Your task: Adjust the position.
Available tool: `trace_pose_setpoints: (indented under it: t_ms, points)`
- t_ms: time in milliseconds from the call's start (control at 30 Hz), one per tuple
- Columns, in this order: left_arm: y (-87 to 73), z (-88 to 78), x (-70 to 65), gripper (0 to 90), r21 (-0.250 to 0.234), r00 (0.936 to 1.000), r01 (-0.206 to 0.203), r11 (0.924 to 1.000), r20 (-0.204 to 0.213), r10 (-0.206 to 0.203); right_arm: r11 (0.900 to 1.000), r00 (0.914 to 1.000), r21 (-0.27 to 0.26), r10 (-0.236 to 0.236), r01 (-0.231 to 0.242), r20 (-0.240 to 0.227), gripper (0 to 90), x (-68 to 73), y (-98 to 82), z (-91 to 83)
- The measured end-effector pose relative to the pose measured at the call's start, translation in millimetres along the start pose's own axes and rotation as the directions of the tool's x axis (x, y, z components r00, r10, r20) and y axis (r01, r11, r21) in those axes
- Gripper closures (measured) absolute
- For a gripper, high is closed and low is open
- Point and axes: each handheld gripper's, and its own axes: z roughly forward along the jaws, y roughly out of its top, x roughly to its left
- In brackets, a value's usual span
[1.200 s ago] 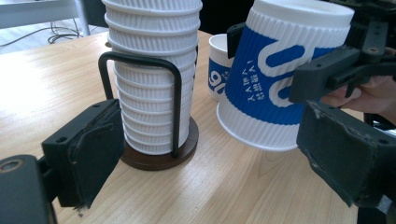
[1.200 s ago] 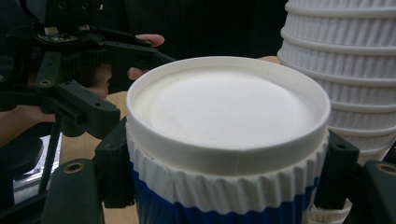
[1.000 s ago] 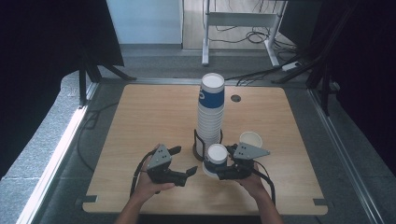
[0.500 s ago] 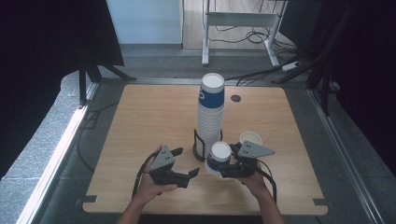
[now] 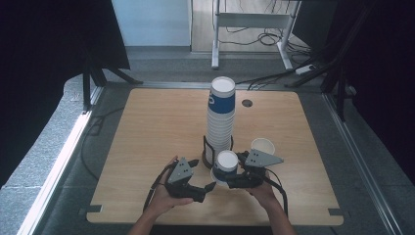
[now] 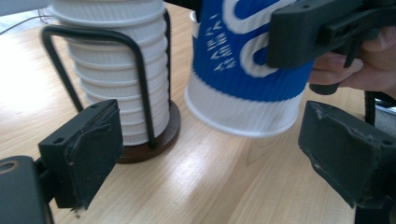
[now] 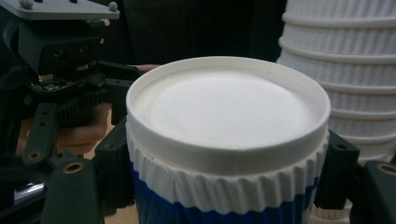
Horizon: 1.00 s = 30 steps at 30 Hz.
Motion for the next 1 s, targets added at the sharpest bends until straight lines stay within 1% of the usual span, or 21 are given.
trace_pose_setpoints:
  t_ms: [167,333,467,667,767,900,933,1000]
  points:
    - [-0.7,4.5,-5.0,6.4,0.016,0.9997,-0.023,0.9996,0.000,0.023,1.000,0.9999,0.011,-0.004,0.004,-0.016,25.9,3.8,-1.3,5.6]
    - [-0.6,6.7,-8.0,6.0,0.016,0.9997,-0.024,0.9996,0.008,0.024,1.000,0.9996,0.018,0.000,0.001,-0.028,25.9,7.0,-2.7,9.5]
    - [-0.2,8.5,-9.5,6.0,0.015,0.9995,-0.025,0.9996,0.018,0.025,1.000,0.9991,0.009,0.006,-0.006,-0.042,25.9,9.5,-2.7,11.7]
    - [-1.3,14.1,-14.0,6.0,0.031,0.9989,-0.042,0.9986,0.022,0.042,1.000,0.9977,0.012,0.012,-0.011,-0.067,25.9,15.5,-4.6,18.4]
    - [-2.1,15.5,-14.4,6.3,0.034,0.9989,-0.042,0.9986,0.024,0.041,1.000,0.9970,0.015,0.011,-0.009,-0.076,25.9,17.8,-5.1,20.5]
    - [-3.3,17.5,-14.3,8.5,0.044,0.9993,-0.036,0.9984,0.005,0.036,1.000,0.9963,0.008,0.009,-0.009,-0.086,26.0,19.9,-5.8,22.9]
    - [-3.7,17.7,-13.9,10.4,0.044,0.9994,-0.034,0.9985,-0.004,0.034,1.000,0.9962,0.010,0.010,-0.009,-0.087,25.9,20.5,-5.9,23.2]
    - [-4.4,18.1,-13.1,14.3,0.043,0.9996,-0.029,0.9987,-0.001,0.029,1.000,0.9960,0.008,0.008,-0.007,-0.089,25.9,21.0,-6.1,23.6]
